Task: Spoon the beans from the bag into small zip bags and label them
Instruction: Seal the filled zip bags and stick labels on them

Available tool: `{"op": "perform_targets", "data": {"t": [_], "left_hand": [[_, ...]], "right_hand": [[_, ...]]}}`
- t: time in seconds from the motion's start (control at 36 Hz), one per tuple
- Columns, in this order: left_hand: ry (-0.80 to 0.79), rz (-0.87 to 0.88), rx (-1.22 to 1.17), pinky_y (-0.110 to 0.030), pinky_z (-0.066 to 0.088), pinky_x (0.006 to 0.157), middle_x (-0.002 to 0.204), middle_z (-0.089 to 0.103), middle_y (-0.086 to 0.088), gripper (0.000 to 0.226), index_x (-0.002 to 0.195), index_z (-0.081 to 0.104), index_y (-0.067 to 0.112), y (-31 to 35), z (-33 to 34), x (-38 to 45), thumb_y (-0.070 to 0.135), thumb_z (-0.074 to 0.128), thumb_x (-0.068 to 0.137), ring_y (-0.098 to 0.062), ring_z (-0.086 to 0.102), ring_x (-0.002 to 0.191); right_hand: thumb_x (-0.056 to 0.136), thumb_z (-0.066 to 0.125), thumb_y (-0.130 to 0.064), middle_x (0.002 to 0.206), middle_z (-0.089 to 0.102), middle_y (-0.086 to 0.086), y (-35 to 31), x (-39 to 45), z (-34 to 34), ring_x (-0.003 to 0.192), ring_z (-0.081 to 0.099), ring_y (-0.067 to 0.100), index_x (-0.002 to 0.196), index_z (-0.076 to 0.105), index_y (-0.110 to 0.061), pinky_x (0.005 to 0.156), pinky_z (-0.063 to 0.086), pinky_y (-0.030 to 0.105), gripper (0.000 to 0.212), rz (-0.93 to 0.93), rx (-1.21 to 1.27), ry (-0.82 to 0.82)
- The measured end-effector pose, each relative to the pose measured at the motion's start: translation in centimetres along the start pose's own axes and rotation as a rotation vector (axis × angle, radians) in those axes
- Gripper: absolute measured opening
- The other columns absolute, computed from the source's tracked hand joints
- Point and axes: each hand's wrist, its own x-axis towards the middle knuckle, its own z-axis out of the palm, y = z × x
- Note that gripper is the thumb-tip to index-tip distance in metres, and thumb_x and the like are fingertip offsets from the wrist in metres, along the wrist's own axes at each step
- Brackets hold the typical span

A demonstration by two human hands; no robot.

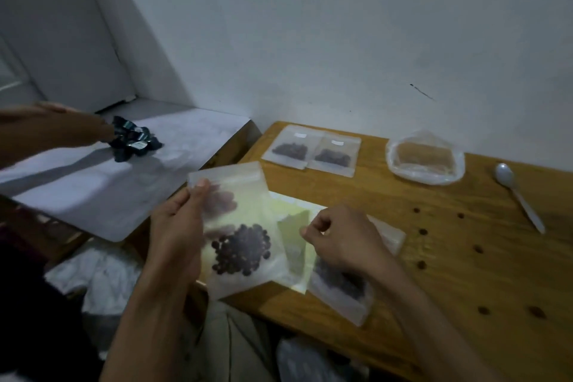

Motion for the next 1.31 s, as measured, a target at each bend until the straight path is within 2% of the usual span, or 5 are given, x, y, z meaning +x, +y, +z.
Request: {"op": "perform_targets", "data": {"t": [0.17,0.58,0.69,0.89,1.31], "left_hand": [[0.023,0.001,0.022,-0.038,0.062,0.053,0.084,0.077,-0.011,0.022,0.088,0.073,0.007,-0.5,-0.9,1.6,0.026,0.065,0.095,-0.027,0.074,0.083],[-0.032,-0.047,0.012,-0.046,0.062,0.067,0.081,0.077,-0.008,0.021,0.088,0.074,0.008,-0.6,-1.6,2.0,0.026,0.065,0.094,-0.028,0.074,0.085],[-0.064,-0.068,0.016,-0.042,0.062,0.059,0.085,0.078,-0.011,0.023,0.095,0.073,0.004,-0.2,-1.4,1.7,0.026,0.064,0.095,-0.029,0.076,0.084],[-0.26,-0.106,0.071,-0.047,0.06,0.072,0.087,0.077,-0.013,0.025,0.102,0.07,0.006,0.0,1.3,-0.2,0.028,0.059,0.097,-0.029,0.076,0.084],[-0.361,-0.097,0.083,-0.039,0.057,0.064,0.092,0.077,-0.016,0.021,0.103,0.071,0.007,-0.4,2.9,-1.6,0.024,0.067,0.091,-0.028,0.076,0.087]], "right_hand": [[0.085,0.064,-0.061,0.109,0.064,-0.002,-0.8,0.0,1.7,0.124,0.04,0.025,0.065,0.075,-0.022,0.091,0.036,0.044,0.044,0.061,-0.179,-0.029],[0.084,0.075,-0.047,0.106,0.07,-0.004,-1.9,-0.6,1.1,0.117,0.051,0.02,0.063,0.071,-0.026,0.093,0.041,0.039,0.03,0.061,0.028,-0.018],[0.082,0.077,-0.045,0.096,0.069,-0.011,-3.2,-0.8,-1.9,0.087,0.061,0.0,0.07,0.071,-0.025,0.069,0.046,0.022,0.024,-0.066,0.209,0.053],[0.082,0.077,-0.045,0.151,0.037,-0.01,-6.5,-0.1,-4.2,0.143,0.022,0.013,0.074,0.069,-0.032,0.106,0.027,0.037,0.017,-0.21,0.136,-0.023],[0.082,0.077,-0.043,0.157,0.031,-0.006,-6.7,0.6,-3.5,0.145,0.012,0.015,0.069,0.066,-0.031,0.111,0.026,0.037,0.021,-0.177,0.018,0.033]]}}
